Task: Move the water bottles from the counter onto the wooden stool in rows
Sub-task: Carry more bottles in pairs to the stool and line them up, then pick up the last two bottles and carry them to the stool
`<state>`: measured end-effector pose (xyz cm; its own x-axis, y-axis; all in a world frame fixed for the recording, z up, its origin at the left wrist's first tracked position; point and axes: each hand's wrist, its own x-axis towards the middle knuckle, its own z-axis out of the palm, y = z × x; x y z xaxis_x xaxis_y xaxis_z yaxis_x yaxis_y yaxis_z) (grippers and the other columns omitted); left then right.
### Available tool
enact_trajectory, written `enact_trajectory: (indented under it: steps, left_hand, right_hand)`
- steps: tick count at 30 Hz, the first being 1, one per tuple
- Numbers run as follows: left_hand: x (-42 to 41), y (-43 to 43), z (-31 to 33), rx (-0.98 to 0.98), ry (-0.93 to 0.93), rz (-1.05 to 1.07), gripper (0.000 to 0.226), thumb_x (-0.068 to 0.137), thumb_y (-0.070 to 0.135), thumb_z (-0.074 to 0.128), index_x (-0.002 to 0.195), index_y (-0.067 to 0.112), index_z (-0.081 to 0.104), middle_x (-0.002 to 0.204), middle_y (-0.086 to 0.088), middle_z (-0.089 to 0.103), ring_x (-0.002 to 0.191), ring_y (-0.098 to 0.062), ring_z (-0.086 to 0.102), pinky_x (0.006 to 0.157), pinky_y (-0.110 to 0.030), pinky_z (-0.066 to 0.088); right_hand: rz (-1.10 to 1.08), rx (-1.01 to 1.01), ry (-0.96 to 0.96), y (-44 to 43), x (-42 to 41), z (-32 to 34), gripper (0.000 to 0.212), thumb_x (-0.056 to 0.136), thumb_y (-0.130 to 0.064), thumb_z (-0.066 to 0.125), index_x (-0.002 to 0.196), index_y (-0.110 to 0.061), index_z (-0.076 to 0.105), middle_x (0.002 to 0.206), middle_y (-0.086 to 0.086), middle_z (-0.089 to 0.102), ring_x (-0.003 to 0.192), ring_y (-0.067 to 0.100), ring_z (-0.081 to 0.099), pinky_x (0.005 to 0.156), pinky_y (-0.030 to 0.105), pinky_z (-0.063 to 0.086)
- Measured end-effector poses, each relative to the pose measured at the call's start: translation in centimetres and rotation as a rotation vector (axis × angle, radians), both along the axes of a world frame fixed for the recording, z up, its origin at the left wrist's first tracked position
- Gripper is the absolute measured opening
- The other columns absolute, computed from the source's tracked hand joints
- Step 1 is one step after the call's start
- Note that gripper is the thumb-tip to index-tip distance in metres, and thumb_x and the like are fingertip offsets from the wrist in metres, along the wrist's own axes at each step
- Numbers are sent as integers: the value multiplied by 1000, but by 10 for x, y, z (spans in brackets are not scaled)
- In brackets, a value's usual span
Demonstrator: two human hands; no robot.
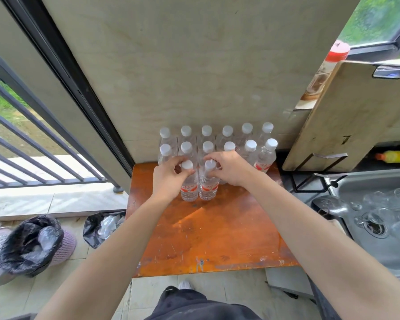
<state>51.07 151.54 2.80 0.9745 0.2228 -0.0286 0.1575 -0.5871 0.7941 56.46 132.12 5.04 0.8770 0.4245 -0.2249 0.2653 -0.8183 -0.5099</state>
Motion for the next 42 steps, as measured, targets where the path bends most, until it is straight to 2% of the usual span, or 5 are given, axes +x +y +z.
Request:
enact_trajectory:
  steps: [7, 11, 17, 27, 42]
  left_hand:
    - [2, 2, 28, 2, 14, -2, 47, 91, 59, 58, 118, 21, 69, 98, 7, 70, 94, -13, 66, 78, -26, 44]
    - [19, 8, 62, 174, -241, -40, 51, 98, 57, 46, 130, 20, 63, 129, -1, 66, 116, -23, 62, 95, -34, 46]
    - [29, -47, 90, 490, -598, -133, 68, 102, 54, 34, 157, 16, 26, 165, -13, 15, 152, -32, 16, 118, -51, 20]
    - [-11, -288, 88, 472, -741, -671, 70, 101, 56, 33, 155, 11, 30, 164, -15, 19, 151, -34, 16, 118, -59, 18]
    - [-267, -648, 94, 220, -851, -1166, 62, 102, 50, 42, 154, 18, 36, 163, -19, 22, 150, -38, 20, 114, -61, 25]
  right_hand:
    - [-67, 73, -57, -17, -11, 15, 60, 92, -42, 68, 145, -23, 49, 132, 4, 60, 122, 21, 55, 99, 30, 43]
    - [-289, 199, -427, -52, -19, 53, 56, 101, -47, 53, 148, -19, 46, 148, 3, 48, 136, 20, 44, 105, 28, 35]
    - [-557, -48, -986, -134, -54, 74, 63, 103, -48, 49, 153, -11, 39, 161, 24, 25, 150, 39, 23, 122, 49, 21]
    - [-989, -341, -925, -300, -229, 62, 67, 102, -49, 47, 157, -14, 32, 165, 23, 16, 152, 39, 14, 122, 54, 14]
    - [-1543, -546, -869, -540, -546, 48, 68, 100, -52, 49, 156, -16, 35, 165, 20, 17, 153, 38, 17, 118, 60, 22]
